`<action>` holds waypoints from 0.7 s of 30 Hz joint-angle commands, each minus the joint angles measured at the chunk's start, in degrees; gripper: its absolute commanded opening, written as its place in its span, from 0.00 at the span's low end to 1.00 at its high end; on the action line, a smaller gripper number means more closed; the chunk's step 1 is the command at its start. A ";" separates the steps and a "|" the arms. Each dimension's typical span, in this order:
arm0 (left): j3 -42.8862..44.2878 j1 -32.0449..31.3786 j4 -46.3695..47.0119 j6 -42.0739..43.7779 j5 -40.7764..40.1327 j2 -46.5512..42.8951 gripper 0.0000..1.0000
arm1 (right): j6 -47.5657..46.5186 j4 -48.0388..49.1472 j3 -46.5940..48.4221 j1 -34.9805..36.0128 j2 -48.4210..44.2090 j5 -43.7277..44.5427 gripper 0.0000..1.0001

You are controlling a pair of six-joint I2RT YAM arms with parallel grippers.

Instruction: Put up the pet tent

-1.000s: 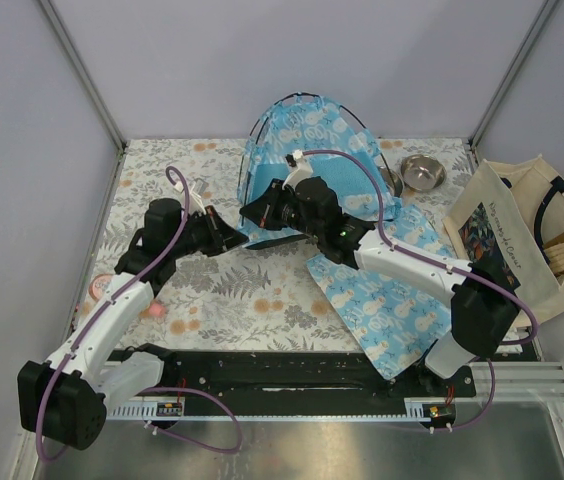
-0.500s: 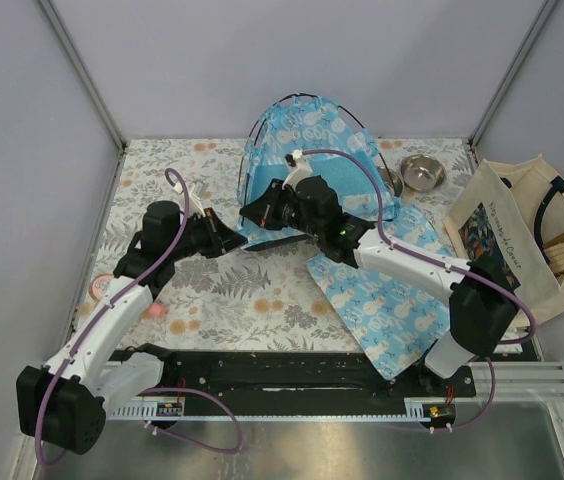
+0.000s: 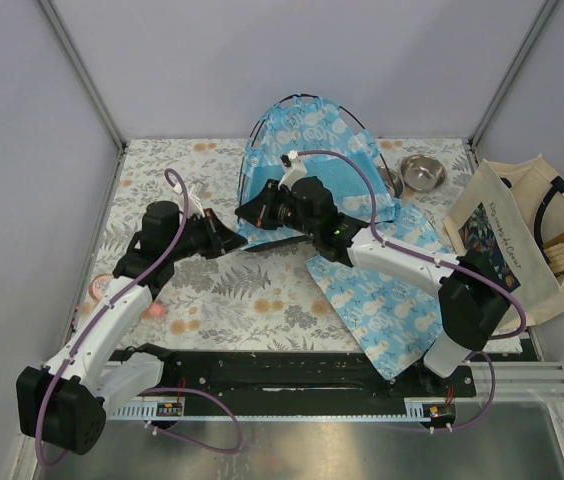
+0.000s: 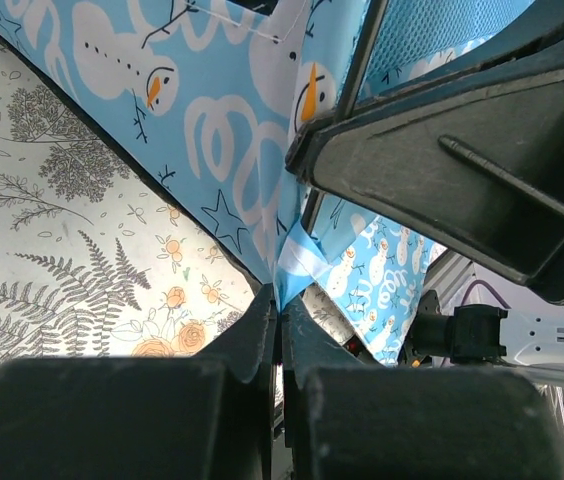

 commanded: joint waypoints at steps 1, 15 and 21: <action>-1.26 -0.94 -15.69 -0.60 11.27 -1.45 0.00 | -2.01 10.28 2.79 -9.14 -0.78 18.18 0.00; 0.85 -0.93 -12.08 -0.69 11.80 -0.83 0.00 | -7.46 11.25 -5.56 -7.73 -5.70 12.28 0.00; 2.09 -0.85 -14.90 1.69 9.77 -1.10 0.00 | -9.66 9.50 -6.71 -7.82 -7.72 14.22 0.00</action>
